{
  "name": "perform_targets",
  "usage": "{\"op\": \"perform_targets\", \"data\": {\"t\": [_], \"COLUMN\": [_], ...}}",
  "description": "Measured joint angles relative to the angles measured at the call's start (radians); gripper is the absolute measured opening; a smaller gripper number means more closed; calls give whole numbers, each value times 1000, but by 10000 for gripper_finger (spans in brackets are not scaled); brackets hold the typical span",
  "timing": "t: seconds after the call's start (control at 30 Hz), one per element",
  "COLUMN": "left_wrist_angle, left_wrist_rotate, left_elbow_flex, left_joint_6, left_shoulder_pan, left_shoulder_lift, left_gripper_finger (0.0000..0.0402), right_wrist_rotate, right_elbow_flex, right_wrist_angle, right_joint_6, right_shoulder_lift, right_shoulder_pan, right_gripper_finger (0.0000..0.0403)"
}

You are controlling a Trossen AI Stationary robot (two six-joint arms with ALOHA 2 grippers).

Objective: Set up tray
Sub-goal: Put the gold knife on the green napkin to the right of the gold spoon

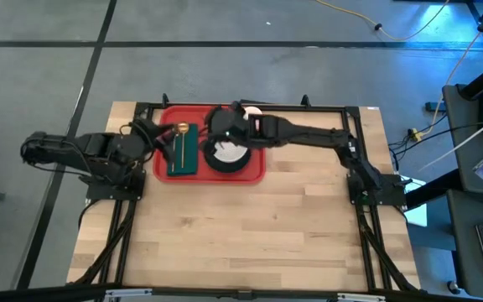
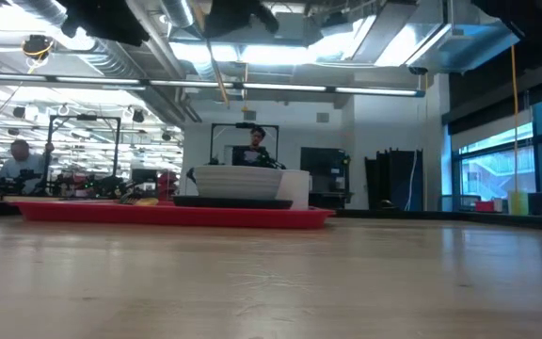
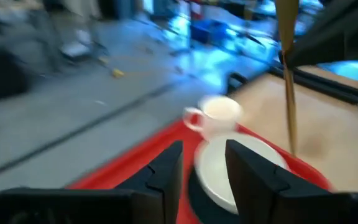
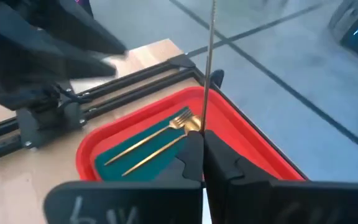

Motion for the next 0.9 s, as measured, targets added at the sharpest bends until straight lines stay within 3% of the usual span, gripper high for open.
{"op": "perform_targets", "data": {"t": [0.07,0.17,0.3,0.43,0.6,0.7,0.8,0.9], "left_wrist_angle": [16,70,189,306,353,352,353,352], "left_wrist_rotate": [-93,-124,-14,104,104,125,239,301], "left_elbow_flex": [0,0,0,0,0,0,0,0], "left_joint_6": [14,69,105,168,232,227,243,252], "left_shoulder_pan": [-17,-23,-22,-9,37,80,120,142], "left_shoulder_lift": [2,-2,-4,-14,-29,-39,-39,-26], "left_gripper_finger": [113,113,116,128,149,158,163,164], "right_wrist_rotate": [-39,-99,-183,-176,-195,-283,-414,-465], "right_elbow_flex": [0,-2,-10,-10,-10,-10,-10,-10], "right_wrist_angle": [-1,14,73,96,97,115,139,153], "right_joint_6": [4,18,13,-34,-96,-127,-139,-173], "right_shoulder_lift": [0,2,15,21,21,21,21,21], "right_shoulder_pan": [-26,-56,-70,-74,-100,-113,-120,-121], "right_gripper_finger": [0,0,0,0,0,0,0,0]}}
